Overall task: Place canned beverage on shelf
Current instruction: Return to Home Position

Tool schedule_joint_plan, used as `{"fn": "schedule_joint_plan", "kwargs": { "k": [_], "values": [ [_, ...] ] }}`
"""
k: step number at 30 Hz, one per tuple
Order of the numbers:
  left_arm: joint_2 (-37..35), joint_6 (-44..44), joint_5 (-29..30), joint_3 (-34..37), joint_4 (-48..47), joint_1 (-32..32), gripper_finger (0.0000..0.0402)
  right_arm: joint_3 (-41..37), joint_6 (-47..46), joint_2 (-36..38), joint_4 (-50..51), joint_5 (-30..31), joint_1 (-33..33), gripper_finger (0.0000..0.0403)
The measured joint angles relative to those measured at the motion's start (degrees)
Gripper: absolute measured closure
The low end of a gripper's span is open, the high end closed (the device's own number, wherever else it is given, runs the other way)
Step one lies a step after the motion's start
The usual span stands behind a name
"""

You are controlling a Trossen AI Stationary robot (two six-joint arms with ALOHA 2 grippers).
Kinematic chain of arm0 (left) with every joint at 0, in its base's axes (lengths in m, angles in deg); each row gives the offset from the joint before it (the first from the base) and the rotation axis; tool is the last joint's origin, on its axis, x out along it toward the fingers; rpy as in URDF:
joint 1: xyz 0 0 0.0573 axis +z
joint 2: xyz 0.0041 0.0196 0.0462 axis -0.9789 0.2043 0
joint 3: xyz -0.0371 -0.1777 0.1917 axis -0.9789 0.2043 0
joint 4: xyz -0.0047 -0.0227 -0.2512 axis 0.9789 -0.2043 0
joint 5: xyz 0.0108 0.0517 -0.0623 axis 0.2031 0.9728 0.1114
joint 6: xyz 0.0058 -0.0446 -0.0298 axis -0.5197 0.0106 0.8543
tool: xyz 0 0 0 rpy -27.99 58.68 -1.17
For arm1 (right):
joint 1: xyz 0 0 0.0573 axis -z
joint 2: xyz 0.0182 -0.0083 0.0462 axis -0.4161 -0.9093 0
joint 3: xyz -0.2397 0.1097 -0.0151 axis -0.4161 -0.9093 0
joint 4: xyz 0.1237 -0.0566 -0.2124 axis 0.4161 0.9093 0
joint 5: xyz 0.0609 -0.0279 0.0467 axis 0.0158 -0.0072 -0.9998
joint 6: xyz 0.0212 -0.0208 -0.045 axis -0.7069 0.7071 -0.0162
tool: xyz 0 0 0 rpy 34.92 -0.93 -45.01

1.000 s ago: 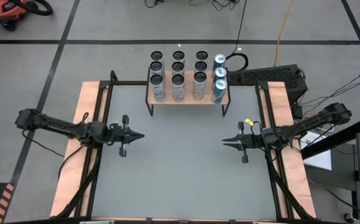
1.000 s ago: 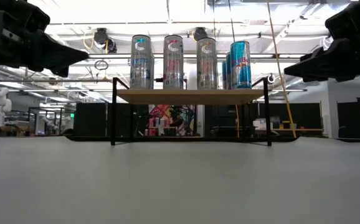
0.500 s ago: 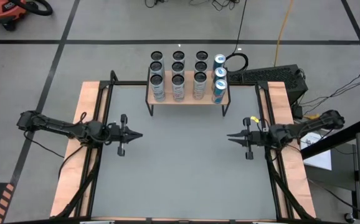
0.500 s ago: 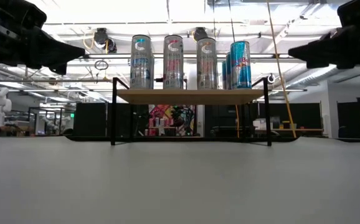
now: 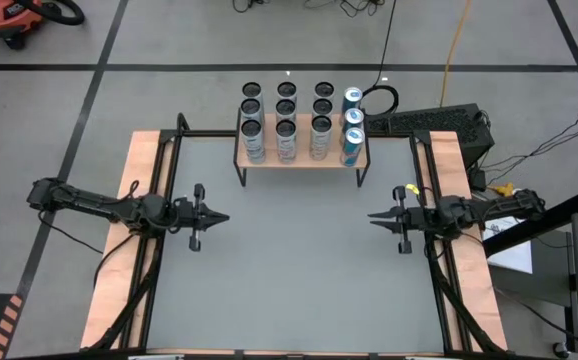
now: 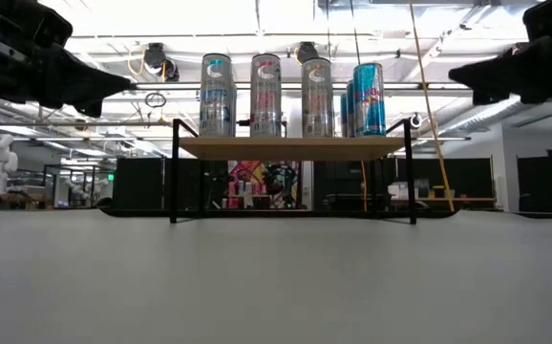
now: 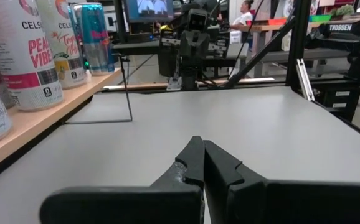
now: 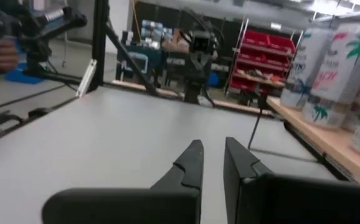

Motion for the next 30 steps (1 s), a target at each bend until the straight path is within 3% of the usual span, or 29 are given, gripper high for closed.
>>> {"fn": "schedule_joint_plan", "kwargs": {
  "k": [6,20,30],
  "values": [
    [0.0,0.0,0.0,0.0,0.2,0.0,0.0401,0.0,2.5,1.4,1.7,-5.8,0.0,0.0403],
    [0.0,0.0,0.0,0.0,0.5,0.0,0.0401,0.0,2.8,1.4,2.3,-8.5,8.2,0.0403],
    [0.0,0.0,0.2,0.0,0.4,0.0,0.0401,-0.6,-1.3,1.3,1.9,-8.6,9.0,0.0403]
  ]
}}
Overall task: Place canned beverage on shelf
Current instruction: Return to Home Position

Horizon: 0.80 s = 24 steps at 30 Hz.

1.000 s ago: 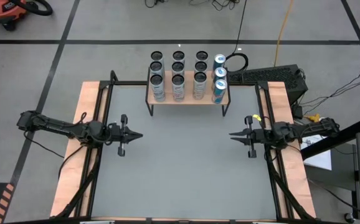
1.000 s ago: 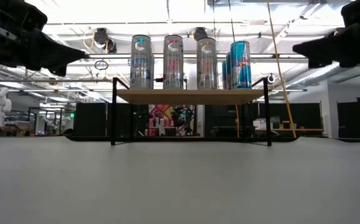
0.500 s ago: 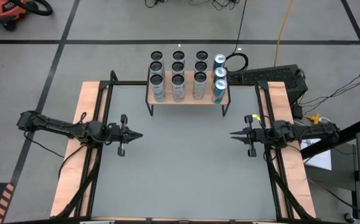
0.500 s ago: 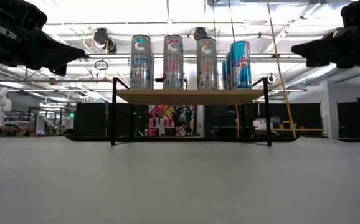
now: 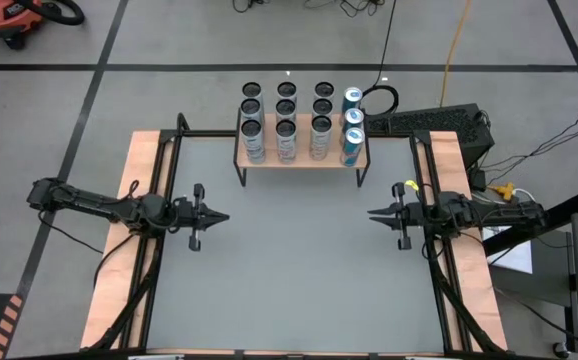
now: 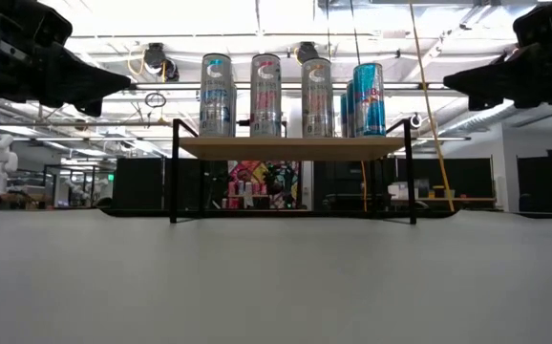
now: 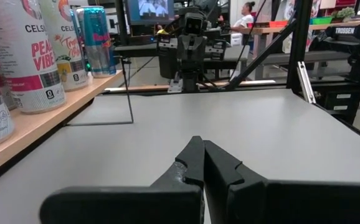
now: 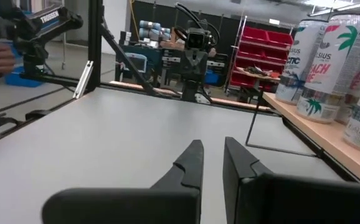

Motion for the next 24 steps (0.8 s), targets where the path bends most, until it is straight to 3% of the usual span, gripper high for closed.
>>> {"fn": "schedule_joint_plan", "kwargs": {
  "k": [16,24],
  "values": [
    [-0.5,0.0,0.3,0.0,-1.0,0.0,0.0401,0.0,0.5,-0.7,-0.2,0.0,0.0,0.0403],
    [-5.9,-0.7,0.1,0.0,-4.4,0.0,0.0401,0.0,0.5,-0.7,-0.2,0.0,0.0,0.0403]
  ]
}}
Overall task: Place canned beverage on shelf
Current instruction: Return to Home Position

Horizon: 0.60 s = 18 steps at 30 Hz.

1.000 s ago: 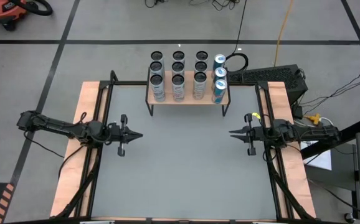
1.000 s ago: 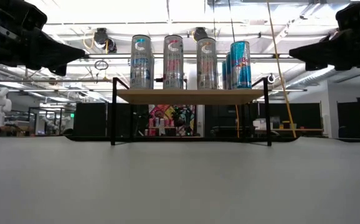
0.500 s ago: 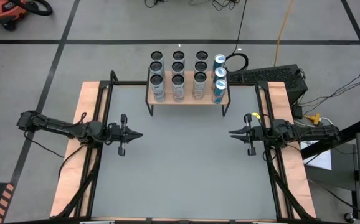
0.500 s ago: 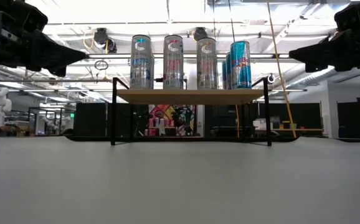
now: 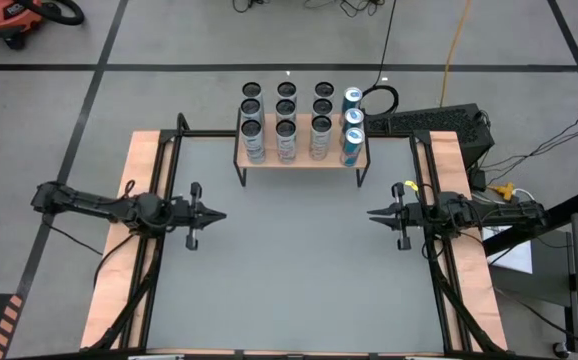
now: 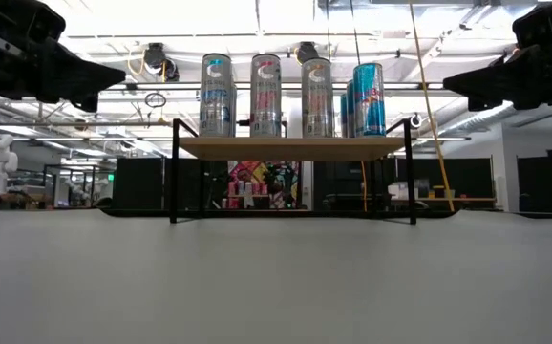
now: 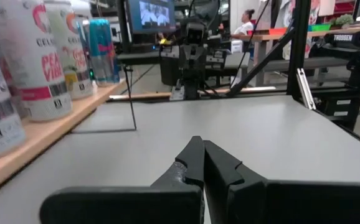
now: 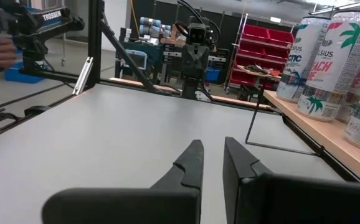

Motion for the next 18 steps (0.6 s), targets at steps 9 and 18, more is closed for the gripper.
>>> {"fn": "schedule_joint_plan", "kwargs": {
  "k": [9,18],
  "values": [
    [-9.9,0.2,-0.2,0.0,-6.5,1.0,0.0401,0.0,0.0,0.0,0.0,0.0,0.0,0.0403],
    [-17.5,0.9,1.4,-1.2,-15.9,1.1,0.0401,0.0,0.0,0.0,0.0,0.0,0.0,0.0403]
  ]
}}
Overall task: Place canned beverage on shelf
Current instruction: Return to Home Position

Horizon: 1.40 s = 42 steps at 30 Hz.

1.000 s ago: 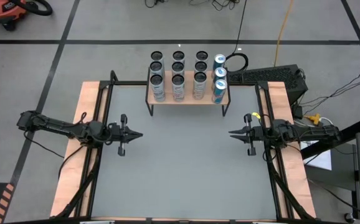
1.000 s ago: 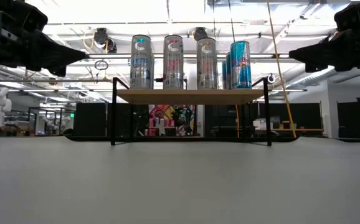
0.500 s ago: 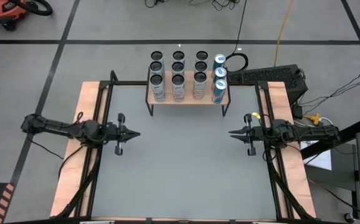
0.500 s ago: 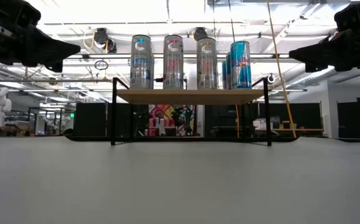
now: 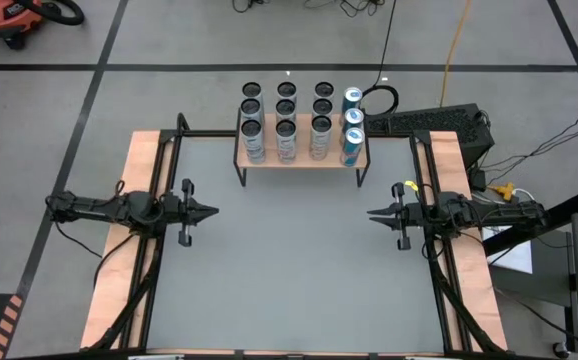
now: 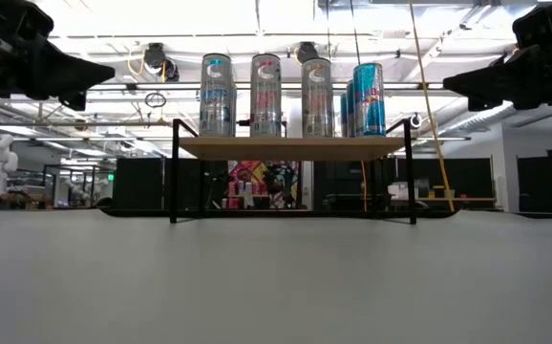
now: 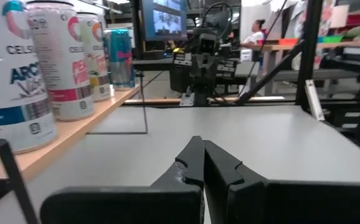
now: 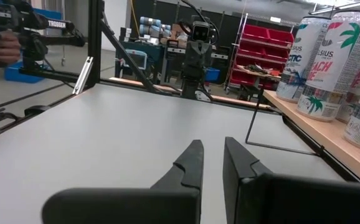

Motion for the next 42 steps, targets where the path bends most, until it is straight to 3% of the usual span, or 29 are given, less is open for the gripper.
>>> {"fn": "schedule_joint_plan", "kwargs": {
  "k": [42],
  "values": [
    [0.0,-0.4,-3.4,1.1,0.0,0.0,0.0401,0.0,0.0,0.0,-2.5,0.0,0.0,0.0403]
  ]
}}
